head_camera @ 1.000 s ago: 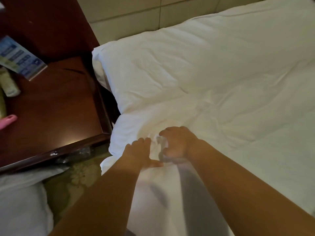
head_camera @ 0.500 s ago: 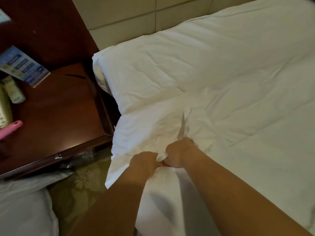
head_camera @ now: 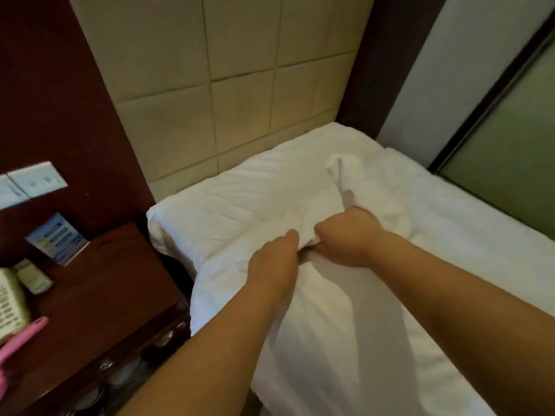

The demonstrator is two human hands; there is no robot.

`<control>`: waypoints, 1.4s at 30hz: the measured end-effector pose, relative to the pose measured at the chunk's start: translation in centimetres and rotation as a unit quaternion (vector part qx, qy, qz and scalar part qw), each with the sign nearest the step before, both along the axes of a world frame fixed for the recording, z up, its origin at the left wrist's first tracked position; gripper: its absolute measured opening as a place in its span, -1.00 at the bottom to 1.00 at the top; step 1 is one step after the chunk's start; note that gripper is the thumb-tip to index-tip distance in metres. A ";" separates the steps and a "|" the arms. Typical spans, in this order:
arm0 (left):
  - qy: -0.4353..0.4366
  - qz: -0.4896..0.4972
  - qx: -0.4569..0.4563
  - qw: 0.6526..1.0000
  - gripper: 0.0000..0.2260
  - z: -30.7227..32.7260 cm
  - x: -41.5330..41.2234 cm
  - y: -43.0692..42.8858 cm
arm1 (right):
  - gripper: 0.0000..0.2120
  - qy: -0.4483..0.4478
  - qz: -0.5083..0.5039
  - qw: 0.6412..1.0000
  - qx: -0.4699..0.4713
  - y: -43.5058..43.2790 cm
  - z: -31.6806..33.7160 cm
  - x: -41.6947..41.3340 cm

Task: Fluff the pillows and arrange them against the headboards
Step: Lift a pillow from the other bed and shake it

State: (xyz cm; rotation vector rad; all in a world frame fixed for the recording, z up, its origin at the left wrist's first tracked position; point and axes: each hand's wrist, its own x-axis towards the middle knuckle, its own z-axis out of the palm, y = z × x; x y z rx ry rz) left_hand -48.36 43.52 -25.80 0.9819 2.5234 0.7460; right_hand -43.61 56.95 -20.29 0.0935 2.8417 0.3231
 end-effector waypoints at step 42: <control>0.499 -0.091 -0.149 0.849 -0.76 19.6 -2.5 -6.7 | -0.61 0.314 -0.237 0.918 -0.046 -8.6 10.5 6.2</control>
